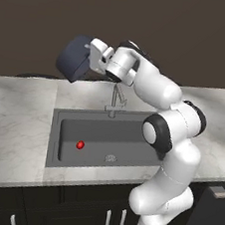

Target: Dump the tomato from the pot into the sink. Then turn on the water and wash the tomato. Then turn off the water and put the tomato back in the pot.

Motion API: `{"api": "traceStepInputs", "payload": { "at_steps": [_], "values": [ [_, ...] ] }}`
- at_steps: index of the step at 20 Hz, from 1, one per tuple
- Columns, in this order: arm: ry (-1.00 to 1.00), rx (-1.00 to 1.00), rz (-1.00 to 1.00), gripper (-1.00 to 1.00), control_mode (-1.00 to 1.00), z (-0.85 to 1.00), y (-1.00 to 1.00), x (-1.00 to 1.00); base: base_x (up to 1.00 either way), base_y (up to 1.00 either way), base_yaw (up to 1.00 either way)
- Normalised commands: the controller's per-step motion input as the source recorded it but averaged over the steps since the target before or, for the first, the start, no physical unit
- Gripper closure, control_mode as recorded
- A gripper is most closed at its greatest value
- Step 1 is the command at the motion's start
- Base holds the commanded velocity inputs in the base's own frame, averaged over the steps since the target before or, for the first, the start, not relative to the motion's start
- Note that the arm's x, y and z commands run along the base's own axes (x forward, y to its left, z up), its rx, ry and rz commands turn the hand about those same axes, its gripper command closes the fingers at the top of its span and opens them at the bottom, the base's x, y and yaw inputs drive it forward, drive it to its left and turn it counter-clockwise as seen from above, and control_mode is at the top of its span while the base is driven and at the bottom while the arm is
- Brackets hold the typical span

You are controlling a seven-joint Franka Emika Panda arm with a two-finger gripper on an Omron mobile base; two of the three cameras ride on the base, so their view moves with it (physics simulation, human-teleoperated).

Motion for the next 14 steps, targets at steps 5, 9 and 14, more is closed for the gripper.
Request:
{"api": "traceStepInputs", "payload": {
  "at_steps": [5, 9, 14],
  "values": [
    [-0.12, -0.03, 0.0, 1.0, -1.0, 0.61, 0.0, -0.86, 0.0, 0.0, 0.0],
    [-0.2, -0.18, 0.0, 1.0, -1.0, 0.48, 0.0, -1.0, 0.0, 0.0, 0.0],
    [-0.12, -0.29, 0.0, 1.0, -1.0, 0.26, 0.01, -1.0, 0.0, 0.0, 0.0]
  ]
}}
